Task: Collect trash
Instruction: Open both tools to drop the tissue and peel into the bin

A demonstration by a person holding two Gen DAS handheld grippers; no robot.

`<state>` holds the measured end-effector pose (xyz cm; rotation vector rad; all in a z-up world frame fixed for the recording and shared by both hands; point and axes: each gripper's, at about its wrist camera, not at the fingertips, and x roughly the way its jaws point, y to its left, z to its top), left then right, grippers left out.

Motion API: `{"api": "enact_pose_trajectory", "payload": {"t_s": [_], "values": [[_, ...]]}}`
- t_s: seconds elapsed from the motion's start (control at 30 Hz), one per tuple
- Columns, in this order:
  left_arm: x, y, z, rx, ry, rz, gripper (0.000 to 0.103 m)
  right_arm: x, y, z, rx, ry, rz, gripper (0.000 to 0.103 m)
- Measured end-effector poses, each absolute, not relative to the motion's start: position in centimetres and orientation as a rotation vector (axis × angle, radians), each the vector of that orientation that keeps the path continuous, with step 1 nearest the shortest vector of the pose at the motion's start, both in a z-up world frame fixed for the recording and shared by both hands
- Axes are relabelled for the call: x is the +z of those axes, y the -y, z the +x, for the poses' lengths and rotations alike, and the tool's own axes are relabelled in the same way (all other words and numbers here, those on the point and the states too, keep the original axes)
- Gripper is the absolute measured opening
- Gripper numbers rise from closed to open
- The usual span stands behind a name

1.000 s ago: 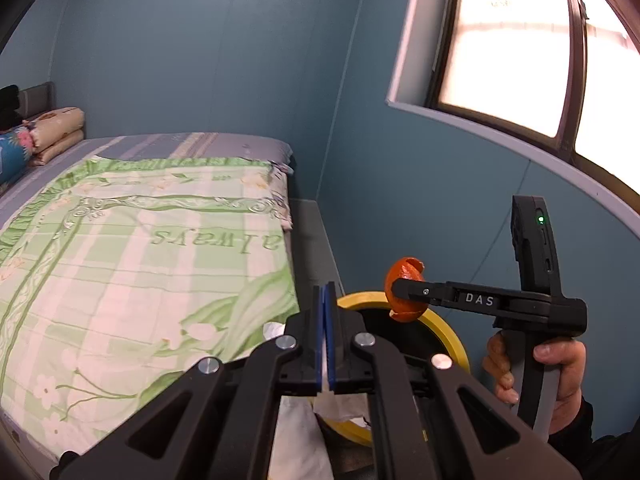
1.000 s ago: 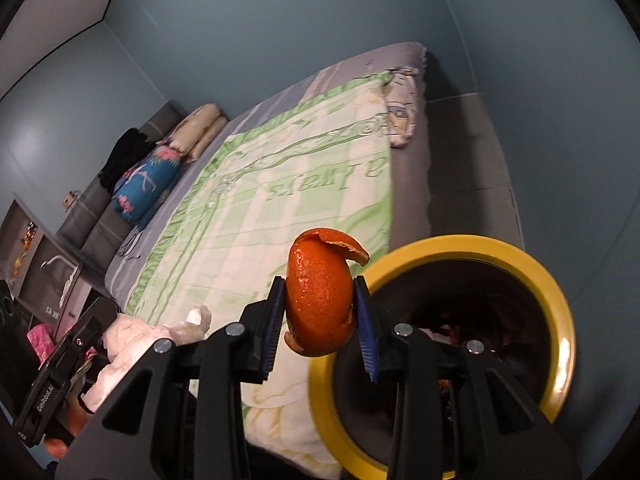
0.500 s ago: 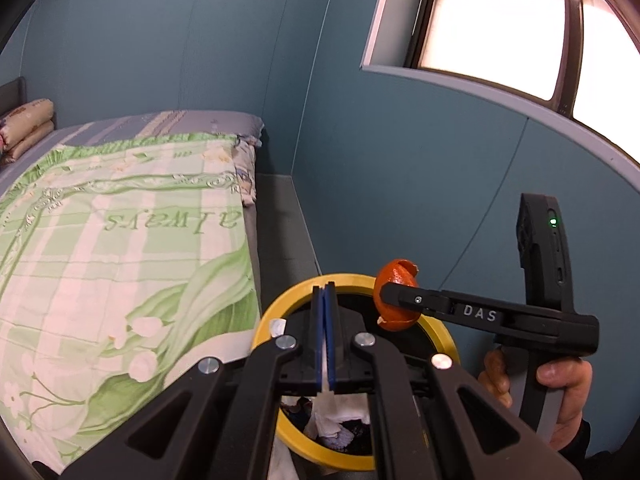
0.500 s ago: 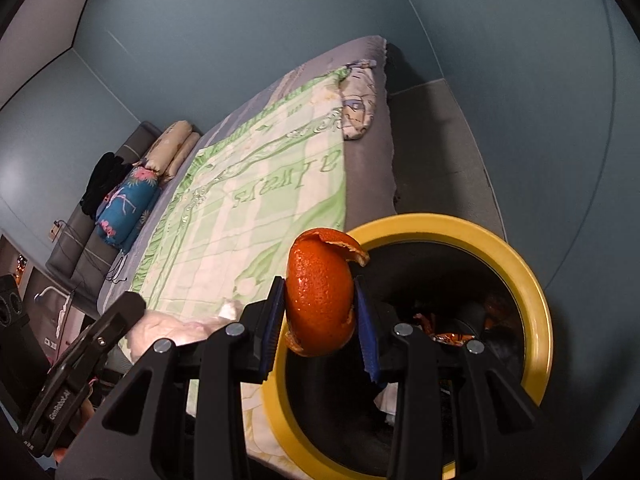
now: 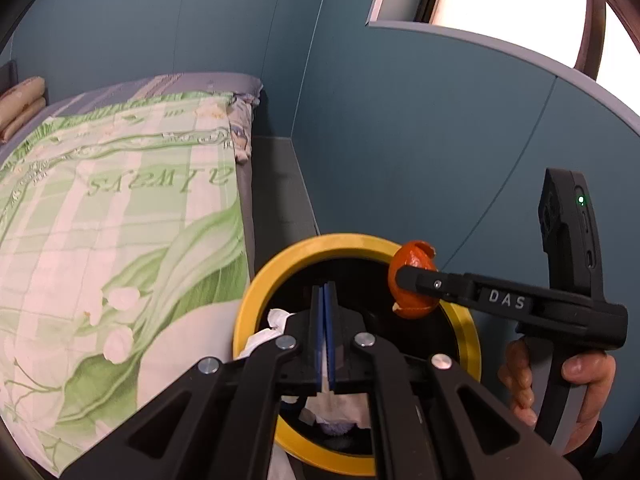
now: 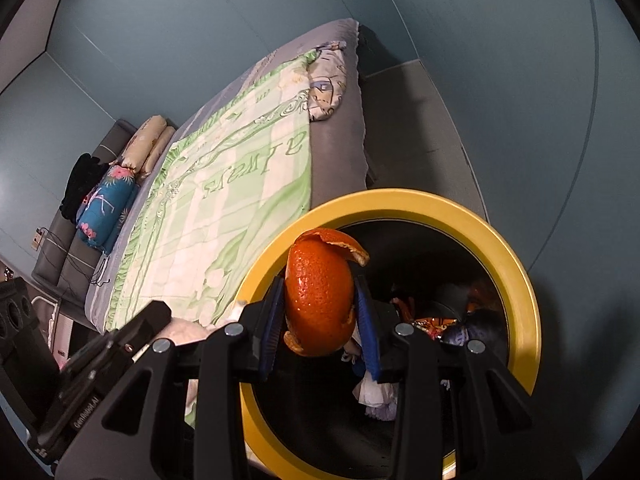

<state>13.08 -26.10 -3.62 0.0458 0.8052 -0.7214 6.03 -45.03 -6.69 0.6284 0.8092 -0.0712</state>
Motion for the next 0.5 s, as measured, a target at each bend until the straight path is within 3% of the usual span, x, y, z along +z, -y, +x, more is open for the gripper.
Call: {"api": "enact_pose_trajectory", "payload": {"t_s": [0.3, 0.4, 0.47, 0.5], "values": [[-4.6, 26.2, 13.6, -0.726, -0.847, 0.033, 0.001, -6.9, 45.2, 6.0, -0.090, -0.810, 0.632, 0.036], [-4.8, 26.0, 14.0, -0.728, -0.859, 0.008, 0.002, -7.0, 45.5, 5.8, -0.094, -0.805, 0.654, 0.045], [-5.0, 25.7, 14.2, -0.723, -0.868, -0.010, 0.012, -6.9, 45.8, 5.6, -0.109, -0.798, 0.662, 0.047], [-5.0, 25.5, 14.4, -0.720, -0.871, -0.023, 0.024, -6.8, 46.0, 5.5, -0.116, -0.795, 0.665, 0.048]]}}
